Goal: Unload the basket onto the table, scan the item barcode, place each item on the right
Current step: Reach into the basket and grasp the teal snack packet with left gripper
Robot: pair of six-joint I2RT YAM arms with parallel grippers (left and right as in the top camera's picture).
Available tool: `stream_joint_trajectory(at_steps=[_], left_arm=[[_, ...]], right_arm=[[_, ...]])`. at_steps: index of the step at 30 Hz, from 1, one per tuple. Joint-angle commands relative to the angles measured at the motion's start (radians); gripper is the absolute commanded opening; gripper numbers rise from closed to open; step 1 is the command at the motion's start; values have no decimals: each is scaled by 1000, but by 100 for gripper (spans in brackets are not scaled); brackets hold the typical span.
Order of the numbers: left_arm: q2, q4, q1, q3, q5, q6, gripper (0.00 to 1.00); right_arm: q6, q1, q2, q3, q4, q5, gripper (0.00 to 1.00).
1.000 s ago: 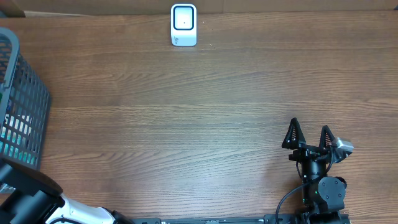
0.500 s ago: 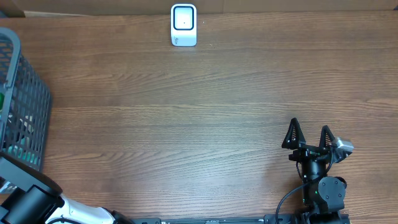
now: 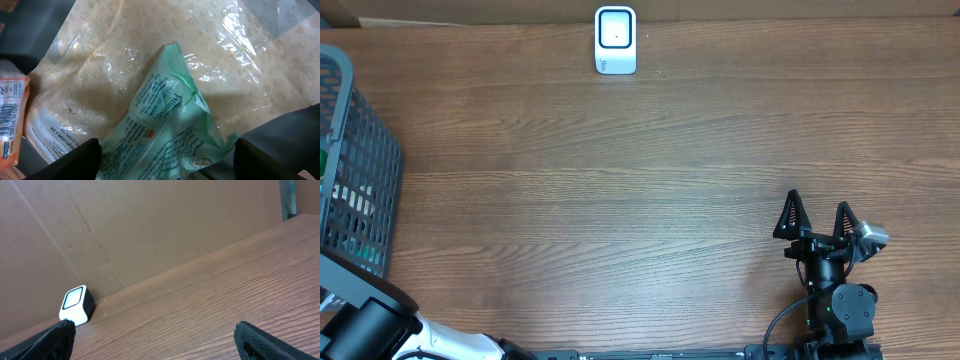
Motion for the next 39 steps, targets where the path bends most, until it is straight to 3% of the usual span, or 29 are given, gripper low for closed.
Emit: stream_joint_trajectory(at_steps=[1, 6, 9, 10, 12, 14, 22, 39], left_arm=[[34, -8, 4, -14, 11, 11, 75], [69, -15, 4, -14, 13, -16, 74], [82, -14, 4, -14, 14, -42, 62], [82, -14, 4, -14, 14, -42, 54], [82, -8, 4, -13, 17, -42, 24], [82, -8, 4, -13, 17, -42, 4], [81, -64, 3, 45, 48, -88, 4], [63, -510, 3, 533, 171, -163, 4]], right_arm=[[-8, 8, -11, -11, 5, 14, 100], [-8, 8, -11, -11, 5, 14, 100], [-8, 8, -11, -11, 5, 14, 100], [-8, 8, -11, -11, 5, 14, 100], [-8, 8, -11, -11, 5, 14, 100], [-8, 8, -11, -11, 5, 14, 100], [-8, 8, -11, -11, 5, 14, 100], [-8, 8, -11, -11, 5, 14, 100]])
